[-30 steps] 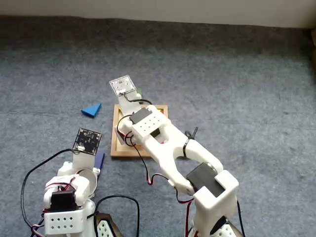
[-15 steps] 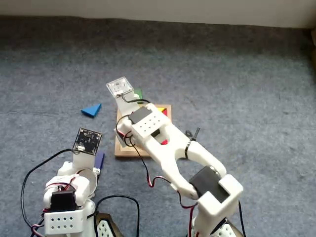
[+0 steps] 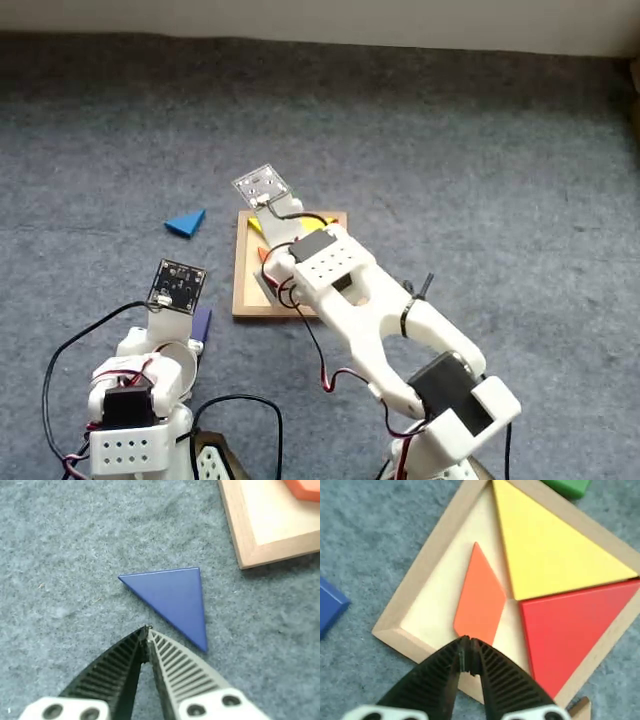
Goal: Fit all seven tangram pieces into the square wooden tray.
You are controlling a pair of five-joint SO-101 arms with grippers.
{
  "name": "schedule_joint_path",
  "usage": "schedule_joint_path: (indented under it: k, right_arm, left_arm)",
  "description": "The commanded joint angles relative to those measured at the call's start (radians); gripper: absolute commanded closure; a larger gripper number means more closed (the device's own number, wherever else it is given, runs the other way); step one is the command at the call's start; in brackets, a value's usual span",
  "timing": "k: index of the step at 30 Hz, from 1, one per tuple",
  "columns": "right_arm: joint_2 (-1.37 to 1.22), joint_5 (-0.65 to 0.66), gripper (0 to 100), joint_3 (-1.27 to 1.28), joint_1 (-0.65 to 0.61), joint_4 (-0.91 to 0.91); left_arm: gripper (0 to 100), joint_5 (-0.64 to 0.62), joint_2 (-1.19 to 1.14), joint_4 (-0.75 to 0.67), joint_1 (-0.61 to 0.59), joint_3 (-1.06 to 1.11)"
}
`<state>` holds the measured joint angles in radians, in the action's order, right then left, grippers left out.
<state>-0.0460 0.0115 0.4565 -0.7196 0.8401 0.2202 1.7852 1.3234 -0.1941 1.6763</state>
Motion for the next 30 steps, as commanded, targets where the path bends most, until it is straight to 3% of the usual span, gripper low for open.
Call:
schedule_joint_path:
  k: [1,10,25,30]
  right_arm:
    - [0.061,0.011,99.4,0.005,0.022,-0.048]
    - [0.058,0.009,99.4,0.059,0.021,-0.165]
    - [-0.137,0.003,99.4,-0.079,-0.013,-0.166]
    - [-0.163,0.0,99.3,-0.114,-0.019,-0.286]
  left_arm:
    - [99,-0.003,0.025,0.005,-0.004,0.019]
    - [99,-0.003,0.025,0.005,-0.004,0.019]
    - [99,-0.003,0.025,0.005,-0.004,0.019]
    - [99,-0.003,0.025,0.005,-0.004,0.019]
